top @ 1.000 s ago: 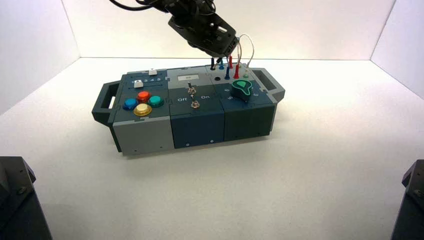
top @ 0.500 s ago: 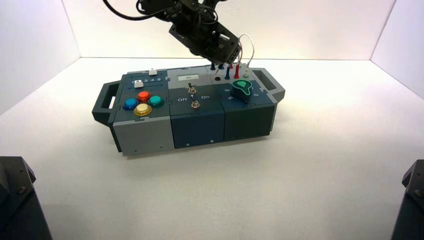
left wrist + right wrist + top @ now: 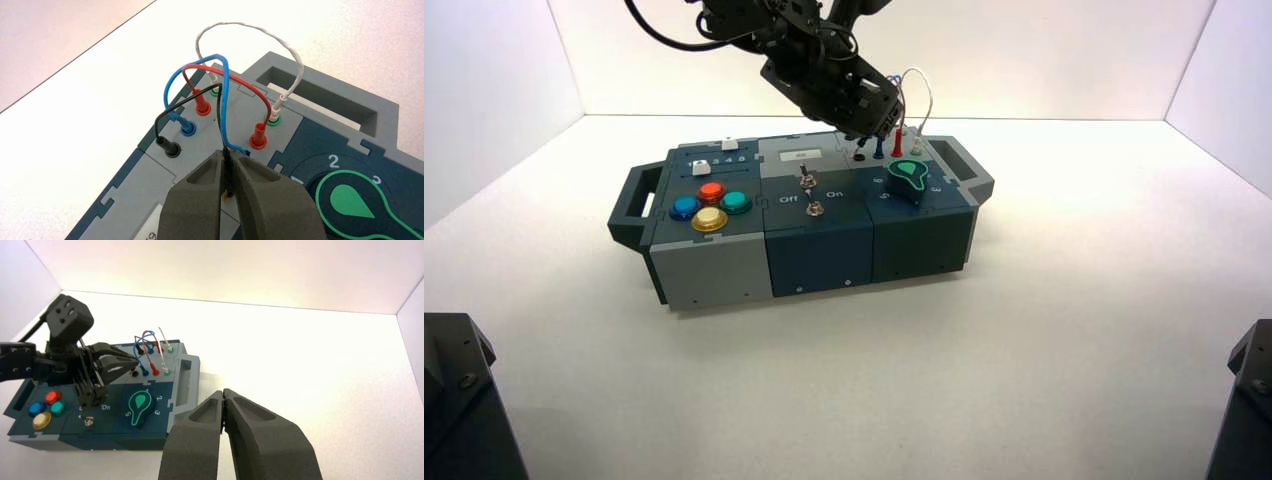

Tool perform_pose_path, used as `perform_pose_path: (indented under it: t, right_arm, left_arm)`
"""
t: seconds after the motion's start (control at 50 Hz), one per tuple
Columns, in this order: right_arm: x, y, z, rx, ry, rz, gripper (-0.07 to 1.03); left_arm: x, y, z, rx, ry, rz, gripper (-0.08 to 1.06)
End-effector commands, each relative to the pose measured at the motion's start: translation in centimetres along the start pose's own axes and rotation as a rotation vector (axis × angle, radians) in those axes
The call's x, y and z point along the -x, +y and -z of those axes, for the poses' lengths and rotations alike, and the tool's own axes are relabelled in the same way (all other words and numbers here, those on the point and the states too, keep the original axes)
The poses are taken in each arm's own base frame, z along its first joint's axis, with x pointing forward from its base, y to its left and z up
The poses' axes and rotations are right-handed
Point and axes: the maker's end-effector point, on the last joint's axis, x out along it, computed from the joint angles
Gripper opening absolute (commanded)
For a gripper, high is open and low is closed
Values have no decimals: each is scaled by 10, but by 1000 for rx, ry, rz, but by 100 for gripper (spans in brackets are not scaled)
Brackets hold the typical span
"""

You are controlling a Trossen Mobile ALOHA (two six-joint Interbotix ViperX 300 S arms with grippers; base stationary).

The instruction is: Insert the black wire.

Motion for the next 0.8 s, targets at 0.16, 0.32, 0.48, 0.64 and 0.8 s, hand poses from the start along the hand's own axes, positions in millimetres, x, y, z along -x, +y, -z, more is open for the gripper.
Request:
perform_pose_path:
  t: [0.16, 0.32, 0.48, 0.64, 0.8]
  right_arm:
    - [3, 1, -10, 4, -28, -1, -2]
    - [2, 1, -10, 3, -26, -2, -2]
    - [2, 1, -10, 3, -23, -1, -2]
    - [1, 1, -9, 2, -22, 0, -2]
    - [2, 1, -10, 3, -23, -1, -2]
  left_arm:
    - [0, -1, -22, -3, -52, -2, -3]
    - [-2, 0, -24, -5, -61, -6, -3]
    - [-1, 1, -29, -4, -74, -12, -3]
    - [0, 1, -31, -3, -80, -12, -3]
    - [2, 1, -33, -2, -88, -12, -3]
